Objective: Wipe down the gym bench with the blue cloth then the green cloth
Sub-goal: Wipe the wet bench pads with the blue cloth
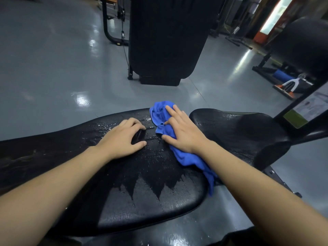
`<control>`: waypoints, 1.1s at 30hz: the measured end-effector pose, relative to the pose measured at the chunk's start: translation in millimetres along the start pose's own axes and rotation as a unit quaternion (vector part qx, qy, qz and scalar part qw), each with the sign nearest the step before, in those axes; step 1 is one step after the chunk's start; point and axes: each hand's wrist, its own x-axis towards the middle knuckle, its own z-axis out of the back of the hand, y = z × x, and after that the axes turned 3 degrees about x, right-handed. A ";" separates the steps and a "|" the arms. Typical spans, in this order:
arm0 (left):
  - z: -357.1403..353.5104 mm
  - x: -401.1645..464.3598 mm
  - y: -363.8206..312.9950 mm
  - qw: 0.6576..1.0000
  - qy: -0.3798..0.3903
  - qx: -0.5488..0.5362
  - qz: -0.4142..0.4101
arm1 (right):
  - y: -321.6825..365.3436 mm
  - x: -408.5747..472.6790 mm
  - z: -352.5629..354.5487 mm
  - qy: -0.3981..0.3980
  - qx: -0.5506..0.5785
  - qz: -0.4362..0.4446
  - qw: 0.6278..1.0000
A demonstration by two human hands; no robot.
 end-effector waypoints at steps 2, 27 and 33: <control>-0.6 -0.4 1.5 1.000 -0.003 0.004 -0.003 | -6.4 22.1 -3.6 -0.011 0.029 -0.027 0.999; 6.9 -25.3 -0.4 0.999 0.020 0.022 -0.021 | 85.7 -131.3 -4.1 -0.013 0.044 -0.112 0.993; 6.1 -27.4 0.3 0.999 0.019 0.016 -0.020 | 83.8 -117.6 -13.6 -0.001 0.019 -0.064 0.998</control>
